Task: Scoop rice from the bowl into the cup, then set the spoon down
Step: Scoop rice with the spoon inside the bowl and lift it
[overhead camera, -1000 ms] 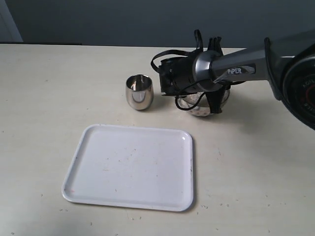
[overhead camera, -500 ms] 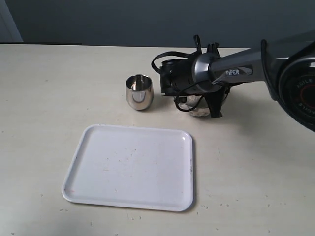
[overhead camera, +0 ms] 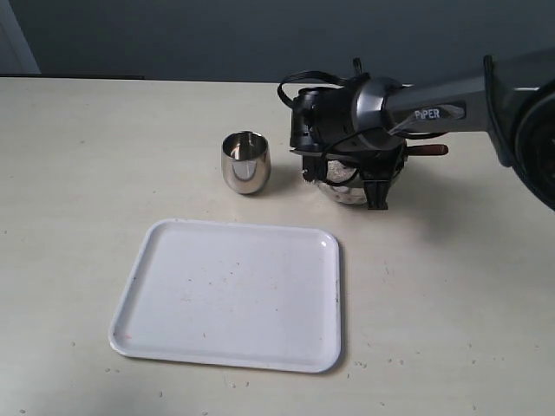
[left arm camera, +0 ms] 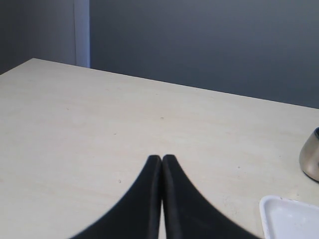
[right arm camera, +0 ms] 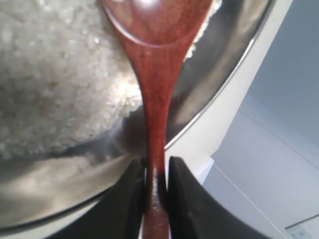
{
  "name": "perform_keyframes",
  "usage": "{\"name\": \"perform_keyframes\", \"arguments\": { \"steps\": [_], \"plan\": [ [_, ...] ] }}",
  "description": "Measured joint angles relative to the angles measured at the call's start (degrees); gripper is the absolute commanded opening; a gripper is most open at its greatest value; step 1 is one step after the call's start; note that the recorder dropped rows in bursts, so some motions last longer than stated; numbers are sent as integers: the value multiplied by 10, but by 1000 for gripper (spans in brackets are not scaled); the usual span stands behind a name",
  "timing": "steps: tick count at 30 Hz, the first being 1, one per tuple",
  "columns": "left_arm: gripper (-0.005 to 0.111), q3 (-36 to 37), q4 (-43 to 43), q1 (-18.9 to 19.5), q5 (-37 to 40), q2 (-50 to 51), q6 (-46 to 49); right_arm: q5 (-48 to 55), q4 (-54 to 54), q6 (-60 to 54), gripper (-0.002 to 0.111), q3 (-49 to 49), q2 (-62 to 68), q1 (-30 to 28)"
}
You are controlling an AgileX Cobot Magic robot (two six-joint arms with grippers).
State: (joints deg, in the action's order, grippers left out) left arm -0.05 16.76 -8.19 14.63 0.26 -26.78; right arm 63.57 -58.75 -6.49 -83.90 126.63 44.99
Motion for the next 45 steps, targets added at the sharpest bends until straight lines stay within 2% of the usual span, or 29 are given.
{"name": "perform_keyframes", "arguments": {
  "steps": [24,36,45],
  "plan": [
    [1,0,0,0,0,0,0,-9,71,-75,-1,0,-17,-1],
    [1,0,0,0,0,0,0,-20,126,-77,-1,0,-50,-30],
    [1,0,0,0,0,0,0,-20,151,-99,-1,0,-50,-31]
  ]
}}
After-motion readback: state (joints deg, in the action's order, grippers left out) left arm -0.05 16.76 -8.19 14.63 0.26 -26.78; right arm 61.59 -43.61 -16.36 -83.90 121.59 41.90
